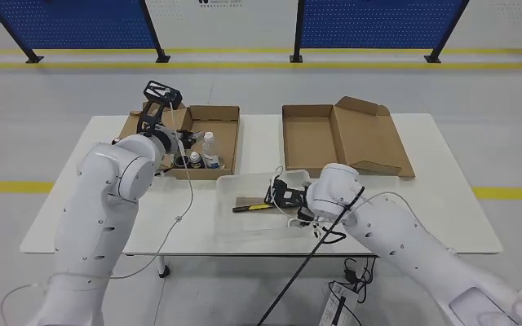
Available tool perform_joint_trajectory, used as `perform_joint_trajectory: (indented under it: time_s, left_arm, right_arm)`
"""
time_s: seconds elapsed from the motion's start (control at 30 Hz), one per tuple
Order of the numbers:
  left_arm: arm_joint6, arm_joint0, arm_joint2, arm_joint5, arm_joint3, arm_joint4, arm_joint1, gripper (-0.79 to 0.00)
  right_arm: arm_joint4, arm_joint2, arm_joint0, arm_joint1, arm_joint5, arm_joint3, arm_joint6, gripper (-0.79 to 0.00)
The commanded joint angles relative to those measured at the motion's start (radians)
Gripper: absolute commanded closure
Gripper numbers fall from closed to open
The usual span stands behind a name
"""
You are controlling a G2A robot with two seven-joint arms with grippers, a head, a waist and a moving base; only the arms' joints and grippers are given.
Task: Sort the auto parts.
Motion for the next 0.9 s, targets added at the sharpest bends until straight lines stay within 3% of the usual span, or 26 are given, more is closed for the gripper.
perform_joint_trajectory:
  time_s: [0.0,0.47,0.87]
  left_arm:
    - [0.000,0.000,0.000,0.000,0.000,0.000,0.000,-0.785]
    - [0.000,0.000,0.000,0.000,0.000,0.000,0.000,-0.785]
    - [0.000,0.000,0.000,0.000,0.000,0.000,0.000,-0.785]
  right_arm:
    - [-0.002,-0.007,0.005,0.004,0.000,-0.016,-0.001,-0.785]
    - [-0.083,0.008,0.003,0.023,0.024,-0.056,0.024,-0.785]
    - [-0.095,-0.092,0.014,-0.018,0.014,0.018,0.014,-0.785]
